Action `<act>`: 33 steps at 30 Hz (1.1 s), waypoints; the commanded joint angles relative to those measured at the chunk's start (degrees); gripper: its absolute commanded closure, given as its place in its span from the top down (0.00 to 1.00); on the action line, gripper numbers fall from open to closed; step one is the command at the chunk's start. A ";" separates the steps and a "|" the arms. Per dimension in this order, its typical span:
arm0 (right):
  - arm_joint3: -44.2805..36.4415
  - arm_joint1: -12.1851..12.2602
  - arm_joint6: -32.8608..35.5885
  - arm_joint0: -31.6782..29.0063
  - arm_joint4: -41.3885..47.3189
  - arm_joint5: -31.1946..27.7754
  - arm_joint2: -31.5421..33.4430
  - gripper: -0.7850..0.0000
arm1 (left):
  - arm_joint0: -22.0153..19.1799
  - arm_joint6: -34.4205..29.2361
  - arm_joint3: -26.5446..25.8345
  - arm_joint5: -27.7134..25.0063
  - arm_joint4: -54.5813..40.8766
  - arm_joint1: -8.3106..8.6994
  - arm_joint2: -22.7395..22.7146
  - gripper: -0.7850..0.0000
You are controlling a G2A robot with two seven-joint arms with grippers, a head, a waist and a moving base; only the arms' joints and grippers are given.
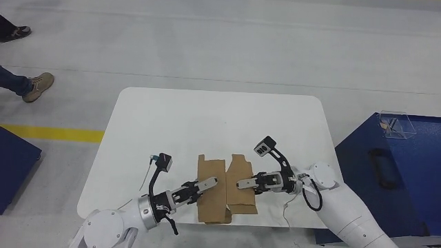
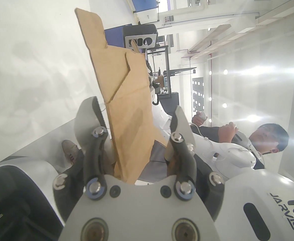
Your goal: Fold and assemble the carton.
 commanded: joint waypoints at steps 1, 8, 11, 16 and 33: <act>0.07 -0.05 0.30 0.07 0.13 0.21 -0.06 0.00 | -0.01 -0.03 -0.01 0.00 0.03 0.01 -0.02 0.00; 0.07 -0.05 0.30 0.07 0.13 0.21 -0.06 1.00 | -0.01 -0.03 -0.01 0.00 0.03 0.01 -0.02 0.00; 0.07 -0.05 0.30 0.07 0.13 0.21 -0.06 1.00 | -0.01 -0.03 -0.01 0.00 0.03 0.01 -0.02 0.00; 0.07 -0.05 0.30 0.07 0.13 0.21 -0.06 1.00 | -0.01 -0.03 -0.01 0.00 0.03 0.01 -0.02 0.00; -8.82 2.40 -14.45 -9.48 -10.88 -14.76 12.82 1.00 | -0.97 24.55 9.26 -26.12 -25.16 -4.42 14.38 0.00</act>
